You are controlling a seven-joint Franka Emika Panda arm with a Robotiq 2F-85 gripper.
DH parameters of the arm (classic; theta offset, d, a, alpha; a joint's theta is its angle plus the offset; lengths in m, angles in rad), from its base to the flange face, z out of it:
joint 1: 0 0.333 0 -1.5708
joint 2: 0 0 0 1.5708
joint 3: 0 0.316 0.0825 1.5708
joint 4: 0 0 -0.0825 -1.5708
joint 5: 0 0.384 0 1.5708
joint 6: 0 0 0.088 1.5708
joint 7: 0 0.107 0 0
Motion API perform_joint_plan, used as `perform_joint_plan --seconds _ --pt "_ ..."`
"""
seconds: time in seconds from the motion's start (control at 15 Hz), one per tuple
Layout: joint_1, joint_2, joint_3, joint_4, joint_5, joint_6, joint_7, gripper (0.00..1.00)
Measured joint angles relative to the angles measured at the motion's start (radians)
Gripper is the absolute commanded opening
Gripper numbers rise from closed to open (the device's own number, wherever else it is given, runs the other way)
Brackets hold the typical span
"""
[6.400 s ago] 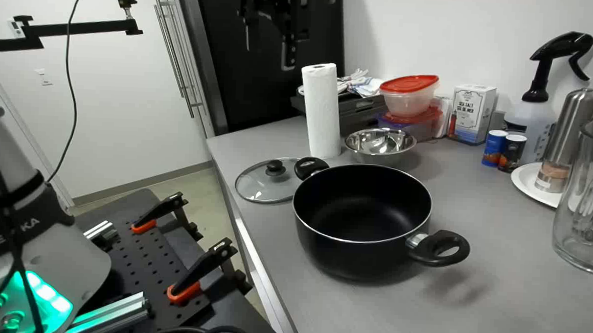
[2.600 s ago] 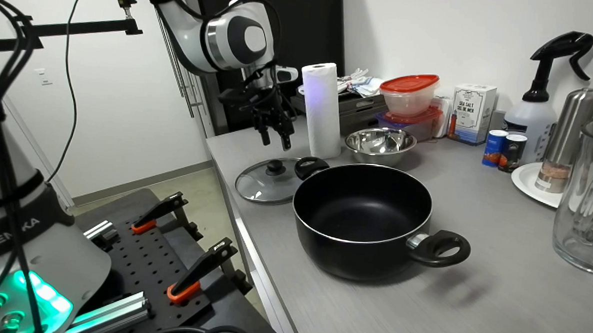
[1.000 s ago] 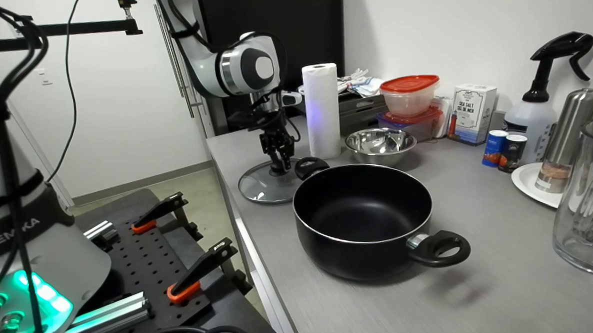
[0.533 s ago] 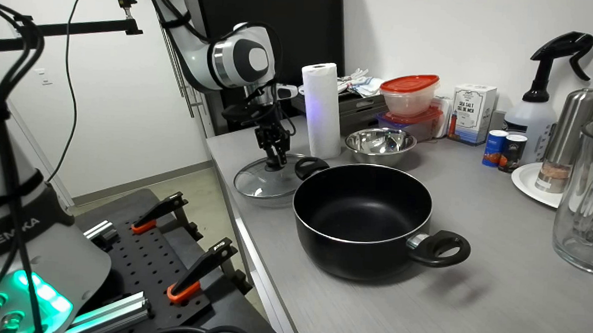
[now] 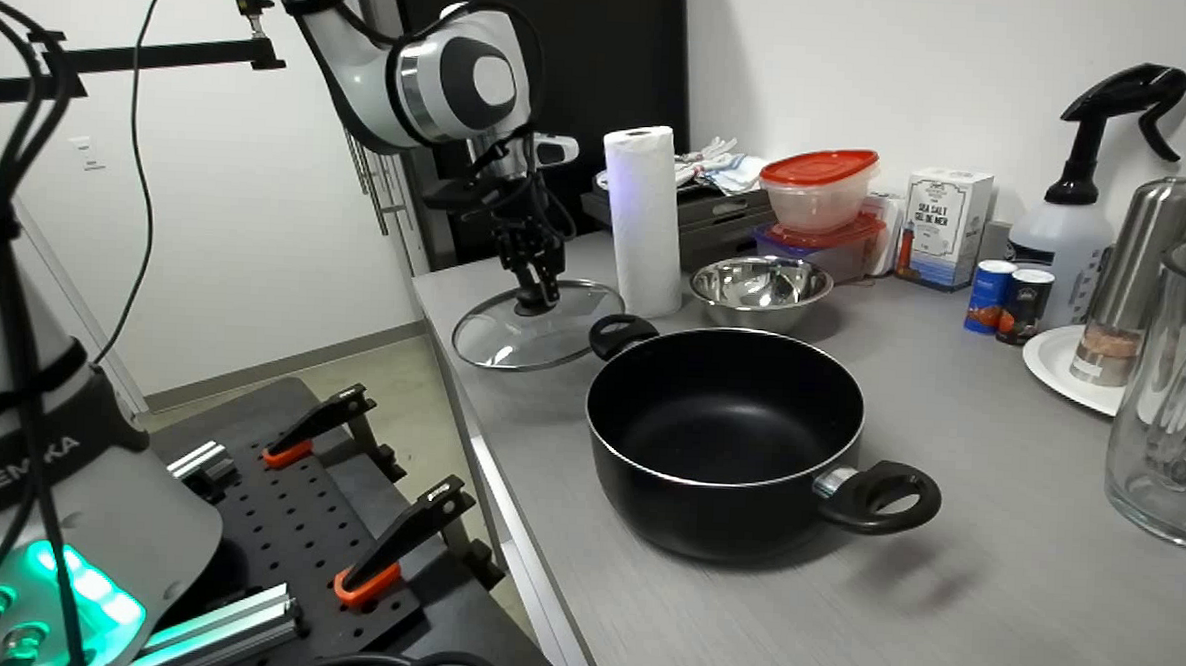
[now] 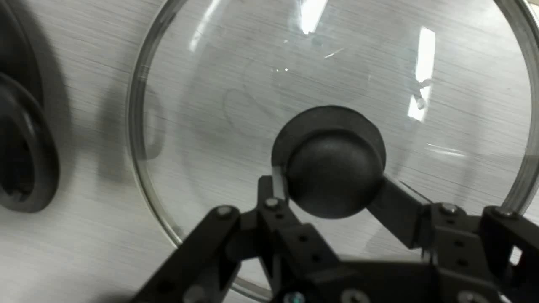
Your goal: Put the lid on the pot
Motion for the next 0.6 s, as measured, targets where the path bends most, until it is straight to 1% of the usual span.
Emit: perform_joint_plan --seconds 0.4,0.6 --pt "0.001 -0.058 0.033 -0.034 -0.003 -0.001 0.000 0.26" --pt "0.001 -0.093 0.037 -0.052 -0.010 -0.001 0.000 0.26"
